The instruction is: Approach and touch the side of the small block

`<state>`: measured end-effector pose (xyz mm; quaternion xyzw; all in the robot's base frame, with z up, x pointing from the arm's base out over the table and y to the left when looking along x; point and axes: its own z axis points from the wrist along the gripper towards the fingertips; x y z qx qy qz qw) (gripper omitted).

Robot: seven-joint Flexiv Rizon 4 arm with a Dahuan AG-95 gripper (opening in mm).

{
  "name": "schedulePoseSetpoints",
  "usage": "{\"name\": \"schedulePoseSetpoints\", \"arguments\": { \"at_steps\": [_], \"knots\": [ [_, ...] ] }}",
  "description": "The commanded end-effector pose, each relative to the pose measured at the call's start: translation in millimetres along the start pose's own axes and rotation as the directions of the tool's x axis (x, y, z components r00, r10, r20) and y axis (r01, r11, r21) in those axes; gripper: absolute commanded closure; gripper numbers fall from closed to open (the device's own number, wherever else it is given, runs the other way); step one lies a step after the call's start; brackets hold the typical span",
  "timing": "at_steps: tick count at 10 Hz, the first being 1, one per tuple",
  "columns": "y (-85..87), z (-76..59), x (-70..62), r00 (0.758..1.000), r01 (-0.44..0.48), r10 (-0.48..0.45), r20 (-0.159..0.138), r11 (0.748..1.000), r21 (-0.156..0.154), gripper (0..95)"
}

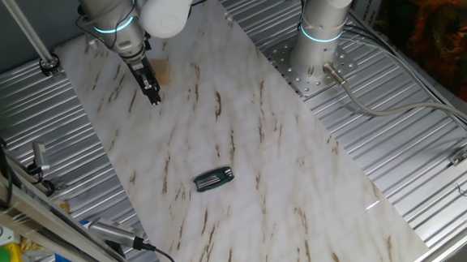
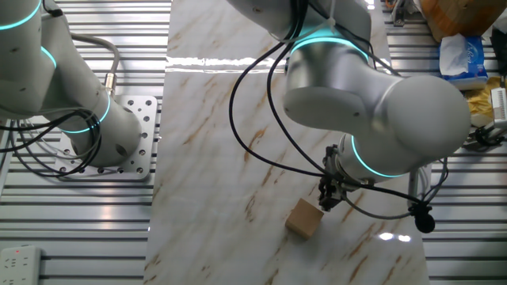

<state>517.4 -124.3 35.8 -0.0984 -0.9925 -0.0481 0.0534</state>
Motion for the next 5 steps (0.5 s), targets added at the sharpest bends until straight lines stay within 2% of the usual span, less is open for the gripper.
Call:
{"name": "schedulePoseSetpoints", "arguments": {
  "at_steps": [1, 5],
  "knots": [
    [0.2, -0.3, -0.4, 1.000, 0.000, 0.000, -0.003, 1.000, 0.001, 19.0],
    [-1.2, -0.6, -0.2, 1.000, 0.012, -0.012, -0.007, 1.000, 0.006, 19.0]
  ]
}}
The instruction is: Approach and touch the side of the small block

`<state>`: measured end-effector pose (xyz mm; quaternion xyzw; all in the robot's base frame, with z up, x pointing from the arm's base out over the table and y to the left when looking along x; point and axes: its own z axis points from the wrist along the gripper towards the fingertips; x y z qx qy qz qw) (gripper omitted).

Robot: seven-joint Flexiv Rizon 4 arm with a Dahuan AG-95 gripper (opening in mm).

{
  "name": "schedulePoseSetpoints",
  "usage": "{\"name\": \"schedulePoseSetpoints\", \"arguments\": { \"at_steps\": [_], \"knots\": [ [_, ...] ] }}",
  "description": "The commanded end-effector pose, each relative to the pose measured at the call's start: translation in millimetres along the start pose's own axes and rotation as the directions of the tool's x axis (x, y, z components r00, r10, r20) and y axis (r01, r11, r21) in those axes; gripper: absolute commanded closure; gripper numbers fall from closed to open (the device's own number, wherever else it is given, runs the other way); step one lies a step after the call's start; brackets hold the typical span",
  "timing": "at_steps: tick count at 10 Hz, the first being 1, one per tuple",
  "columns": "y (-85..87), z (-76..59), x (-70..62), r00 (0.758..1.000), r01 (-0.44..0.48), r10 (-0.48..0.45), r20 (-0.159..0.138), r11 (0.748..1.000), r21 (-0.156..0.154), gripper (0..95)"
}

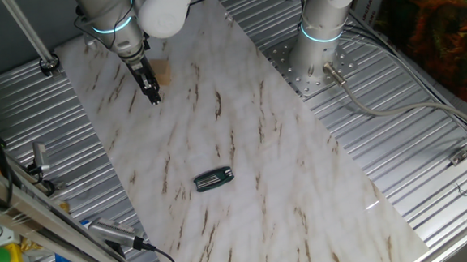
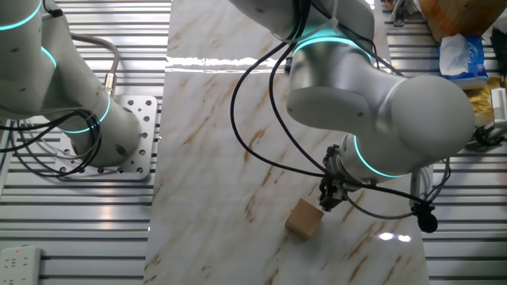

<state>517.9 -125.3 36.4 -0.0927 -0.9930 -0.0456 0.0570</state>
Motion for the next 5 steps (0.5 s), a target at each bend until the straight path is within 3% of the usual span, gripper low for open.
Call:
{"name": "schedulePoseSetpoints", "arguments": {
  "at_steps": [1, 5],
  "knots": [
    [-1.3, 0.2, 0.6, 1.000, 0.002, -0.002, 0.000, 1.000, -0.001, 19.0],
    [-4.1, 0.6, 2.5, 1.000, 0.006, -0.006, 0.004, 1.000, -0.004, 19.0]
  ]
}}
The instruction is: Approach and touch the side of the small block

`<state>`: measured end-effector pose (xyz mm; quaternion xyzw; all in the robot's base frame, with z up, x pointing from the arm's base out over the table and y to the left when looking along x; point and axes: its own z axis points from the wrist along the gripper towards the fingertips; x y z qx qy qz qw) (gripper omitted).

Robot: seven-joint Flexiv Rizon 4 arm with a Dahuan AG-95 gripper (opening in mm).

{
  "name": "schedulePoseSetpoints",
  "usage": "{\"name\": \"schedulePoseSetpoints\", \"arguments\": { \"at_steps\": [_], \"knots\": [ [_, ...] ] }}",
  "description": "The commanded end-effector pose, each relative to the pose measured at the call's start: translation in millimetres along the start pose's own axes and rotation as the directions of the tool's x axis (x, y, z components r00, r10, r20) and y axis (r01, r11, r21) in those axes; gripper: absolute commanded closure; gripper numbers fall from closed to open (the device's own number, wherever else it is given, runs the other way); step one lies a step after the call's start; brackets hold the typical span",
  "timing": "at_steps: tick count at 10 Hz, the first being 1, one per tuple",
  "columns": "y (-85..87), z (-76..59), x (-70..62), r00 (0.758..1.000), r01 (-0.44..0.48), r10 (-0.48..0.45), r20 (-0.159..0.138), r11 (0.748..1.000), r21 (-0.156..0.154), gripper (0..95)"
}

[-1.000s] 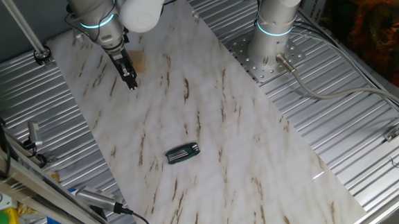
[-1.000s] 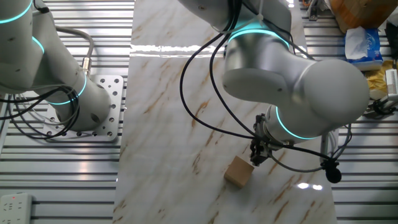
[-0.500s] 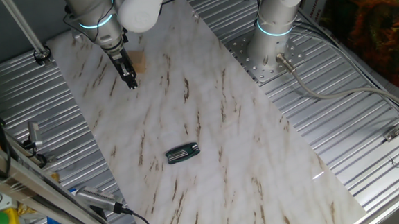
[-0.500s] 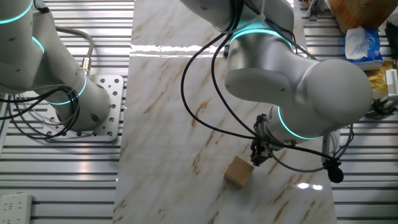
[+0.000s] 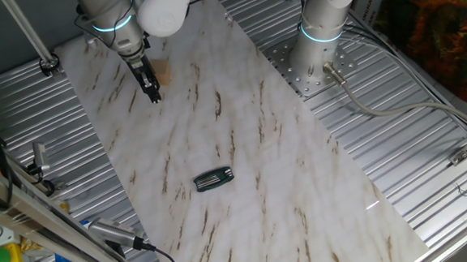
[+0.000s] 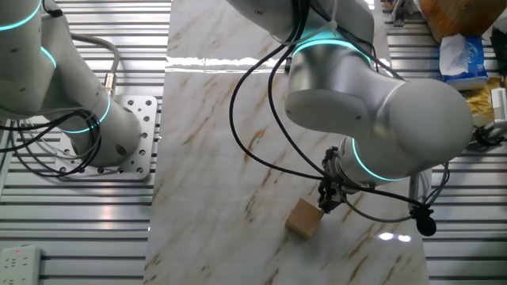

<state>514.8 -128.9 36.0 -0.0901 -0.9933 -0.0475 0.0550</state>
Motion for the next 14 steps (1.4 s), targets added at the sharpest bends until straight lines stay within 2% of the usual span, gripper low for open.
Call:
{"name": "schedulePoseSetpoints", "arguments": {
  "at_steps": [1, 14],
  "knots": [
    [-0.8, 0.2, 0.6, 1.000, 0.002, -0.002, 0.000, 1.000, 0.001, 19.0],
    [-14.9, -2.0, 5.1, 0.997, 0.072, -0.072, -0.007, 0.997, 0.001, 19.0]
  ]
}}
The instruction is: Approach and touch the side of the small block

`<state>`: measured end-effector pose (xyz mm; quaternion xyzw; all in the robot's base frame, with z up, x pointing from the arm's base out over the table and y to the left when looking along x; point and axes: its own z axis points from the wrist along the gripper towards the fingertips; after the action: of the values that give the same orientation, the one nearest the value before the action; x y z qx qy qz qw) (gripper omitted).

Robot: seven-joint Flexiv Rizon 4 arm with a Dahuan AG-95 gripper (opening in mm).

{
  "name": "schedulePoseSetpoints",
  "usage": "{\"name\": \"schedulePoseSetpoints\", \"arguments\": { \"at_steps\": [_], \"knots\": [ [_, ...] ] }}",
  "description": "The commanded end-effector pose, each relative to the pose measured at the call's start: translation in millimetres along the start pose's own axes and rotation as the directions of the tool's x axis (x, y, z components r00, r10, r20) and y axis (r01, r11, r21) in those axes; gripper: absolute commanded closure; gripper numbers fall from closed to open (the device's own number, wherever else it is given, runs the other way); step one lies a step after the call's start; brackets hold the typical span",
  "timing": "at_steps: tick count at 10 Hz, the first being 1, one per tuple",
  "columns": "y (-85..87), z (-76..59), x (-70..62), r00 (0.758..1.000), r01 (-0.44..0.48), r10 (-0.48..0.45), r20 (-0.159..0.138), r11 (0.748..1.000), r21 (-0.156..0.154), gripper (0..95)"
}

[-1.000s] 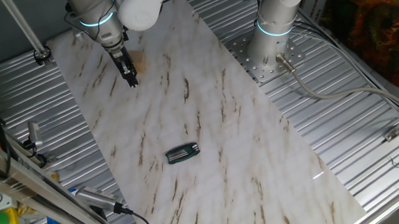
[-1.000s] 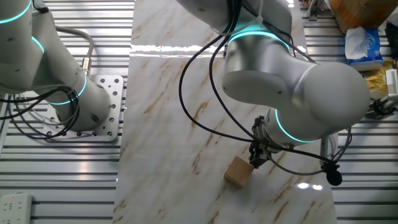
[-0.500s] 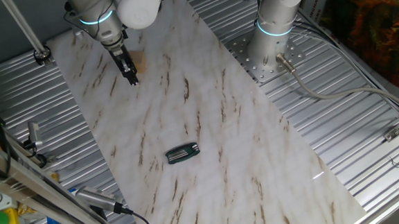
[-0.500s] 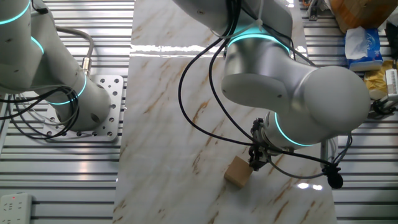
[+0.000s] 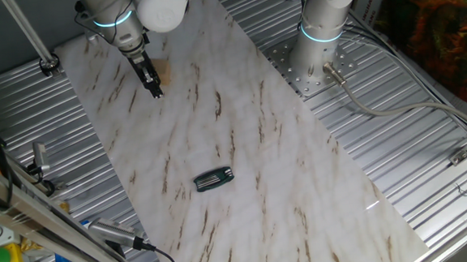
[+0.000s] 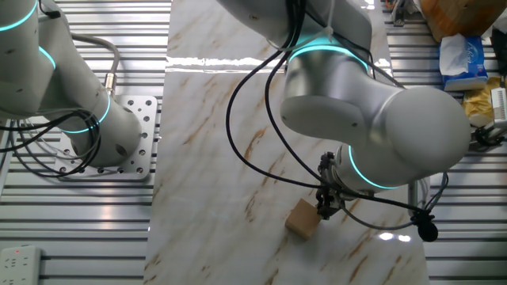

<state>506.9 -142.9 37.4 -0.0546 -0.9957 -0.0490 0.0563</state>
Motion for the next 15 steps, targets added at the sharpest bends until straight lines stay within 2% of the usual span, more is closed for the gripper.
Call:
{"name": "schedulePoseSetpoints", "arguments": {
  "at_steps": [1, 15],
  "knots": [
    [-0.6, -0.1, -0.3, 1.000, 0.002, -0.002, -0.001, 1.000, 0.000, 19.0],
    [9.2, 2.8, -4.2, 1.000, -0.018, 0.018, 0.006, 1.000, -0.001, 19.0]
  ]
}}
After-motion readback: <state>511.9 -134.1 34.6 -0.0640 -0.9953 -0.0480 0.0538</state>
